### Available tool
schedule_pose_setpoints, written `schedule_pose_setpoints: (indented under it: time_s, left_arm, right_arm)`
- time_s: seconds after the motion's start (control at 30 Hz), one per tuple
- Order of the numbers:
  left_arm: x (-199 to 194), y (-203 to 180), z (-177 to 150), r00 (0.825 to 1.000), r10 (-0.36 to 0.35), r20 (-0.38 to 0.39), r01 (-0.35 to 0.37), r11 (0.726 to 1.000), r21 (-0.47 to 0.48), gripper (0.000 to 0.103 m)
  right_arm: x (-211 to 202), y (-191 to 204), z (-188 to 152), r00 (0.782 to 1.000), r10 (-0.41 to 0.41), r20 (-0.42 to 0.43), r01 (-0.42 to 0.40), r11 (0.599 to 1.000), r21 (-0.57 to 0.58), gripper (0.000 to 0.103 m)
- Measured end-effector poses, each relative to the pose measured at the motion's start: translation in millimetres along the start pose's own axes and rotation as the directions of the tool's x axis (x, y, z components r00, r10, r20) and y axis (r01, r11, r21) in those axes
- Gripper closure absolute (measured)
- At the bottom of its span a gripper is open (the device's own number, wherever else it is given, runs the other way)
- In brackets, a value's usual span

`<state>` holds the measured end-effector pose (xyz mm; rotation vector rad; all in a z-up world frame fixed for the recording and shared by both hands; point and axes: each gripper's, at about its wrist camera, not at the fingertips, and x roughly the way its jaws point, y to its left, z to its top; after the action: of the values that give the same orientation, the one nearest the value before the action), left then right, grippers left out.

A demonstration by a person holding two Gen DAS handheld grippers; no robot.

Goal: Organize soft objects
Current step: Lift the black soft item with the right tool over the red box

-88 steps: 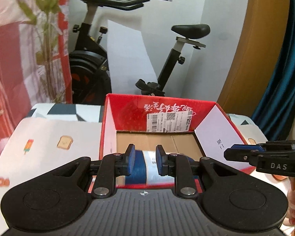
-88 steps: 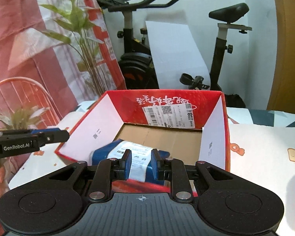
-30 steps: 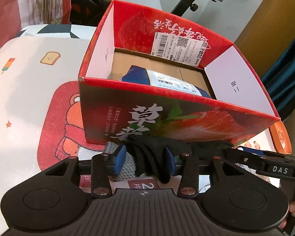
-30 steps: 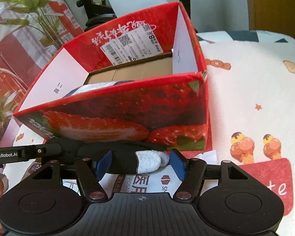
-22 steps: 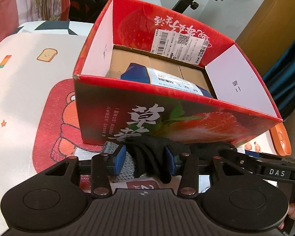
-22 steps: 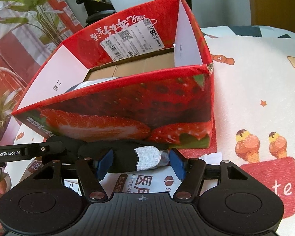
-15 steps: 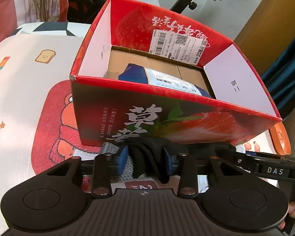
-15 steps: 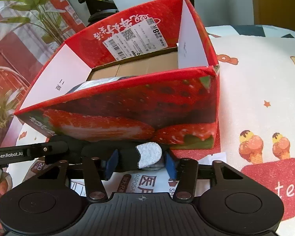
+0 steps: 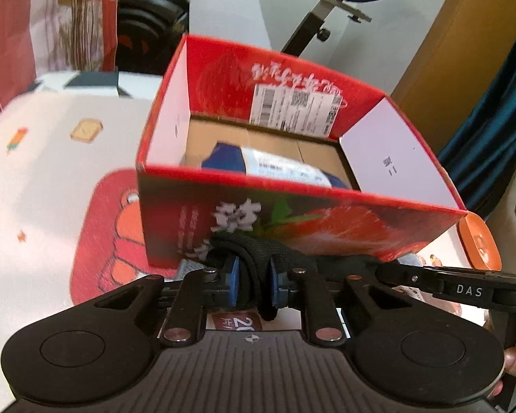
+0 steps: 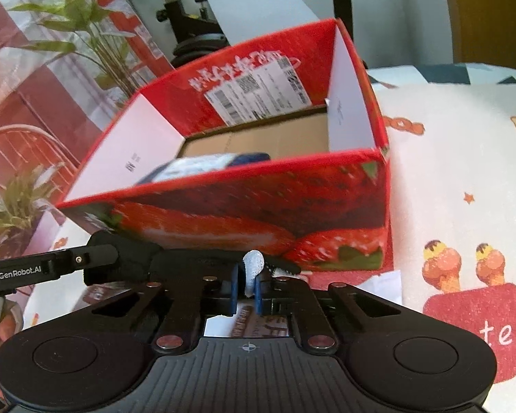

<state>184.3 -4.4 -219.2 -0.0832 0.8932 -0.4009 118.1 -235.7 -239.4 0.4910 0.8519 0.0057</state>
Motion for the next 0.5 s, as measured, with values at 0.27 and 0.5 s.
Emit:
schedule_pose_setpoints:
  time_s: [0.27,0.5]
  left_arm:
    - [-32,-4,7,0.996,0.002,0.09,-0.006,0.999,0.053,0.084]
    - [-57,-7,11,0.985,-0.013,0.173,0.004,0.999,0.049,0.085]
  right_arm:
    - [-24,15,8,0.997,0.061,0.051,-0.06,0.998,-0.031,0.096]
    - [-43,26,17,0.99,0.104,0.099,-0.1,0.994,-0.046,0.097]
